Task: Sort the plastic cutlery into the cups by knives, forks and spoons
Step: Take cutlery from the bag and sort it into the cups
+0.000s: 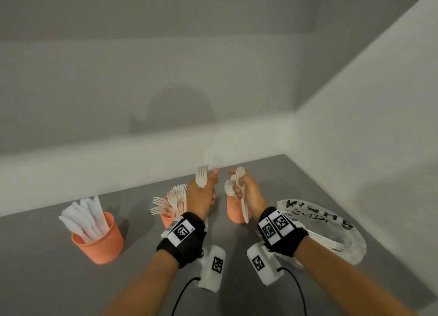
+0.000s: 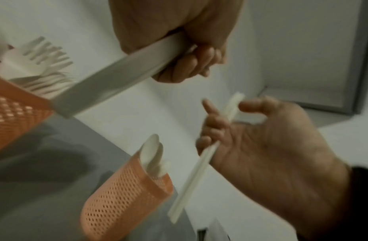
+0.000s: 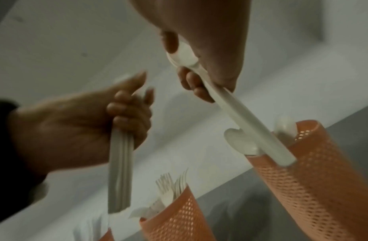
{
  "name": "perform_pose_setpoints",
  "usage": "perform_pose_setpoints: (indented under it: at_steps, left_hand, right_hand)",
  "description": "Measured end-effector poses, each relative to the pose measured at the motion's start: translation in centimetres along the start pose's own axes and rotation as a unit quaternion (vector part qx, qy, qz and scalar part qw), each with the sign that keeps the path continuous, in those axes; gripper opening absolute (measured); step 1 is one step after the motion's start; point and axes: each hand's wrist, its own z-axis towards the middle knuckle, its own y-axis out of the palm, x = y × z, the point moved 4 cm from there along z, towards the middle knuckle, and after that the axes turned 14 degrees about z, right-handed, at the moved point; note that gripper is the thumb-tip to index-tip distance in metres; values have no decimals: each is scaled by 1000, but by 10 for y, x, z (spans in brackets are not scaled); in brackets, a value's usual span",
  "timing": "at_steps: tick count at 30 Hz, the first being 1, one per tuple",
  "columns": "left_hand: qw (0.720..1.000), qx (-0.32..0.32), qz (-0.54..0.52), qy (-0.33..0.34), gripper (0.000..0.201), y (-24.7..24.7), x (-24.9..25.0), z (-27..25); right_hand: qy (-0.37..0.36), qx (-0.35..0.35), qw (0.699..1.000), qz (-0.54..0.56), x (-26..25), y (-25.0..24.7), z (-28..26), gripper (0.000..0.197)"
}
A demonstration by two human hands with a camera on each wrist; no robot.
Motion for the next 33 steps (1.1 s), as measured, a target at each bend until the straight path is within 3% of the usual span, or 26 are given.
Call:
perform_pose_setpoints:
  at_steps: [2,6,14,19,24,26,29,33]
  left_hand:
    - [998,48,-20,-26,38,-14,-6,15]
    - [985,145,-61,-69,47,-40,-12,41]
    - [976,207,-26,-64,54,-60,-51,63]
    - [978,202,50,-5,32,-49,-89,62]
    - [968,186,155,63,7,-39,-102,51]
    - [952,171,231,106,16,-38,-104,50]
    - [897,168,374,167,31,-36,-106,51]
    - [858,127,470,160,38,-32,-104,50]
  right_hand:
    - [-10,23,999,22,-11,-4,14,24]
    - [-81,99,991,26,-34,-16,43,46]
    - [-79,171,980,69,-8,-22,77,46]
    - [-129,184,972,-64,14,-35,79,30]
    - [-177,173,956,-158,25,-46,76,27]
    - [-200,156,949,-189,23,-48,73,28]
    - [-230,134,914,-305,22,-48,71,35]
    - [-211,84,882,-412,25,-44,73,33]
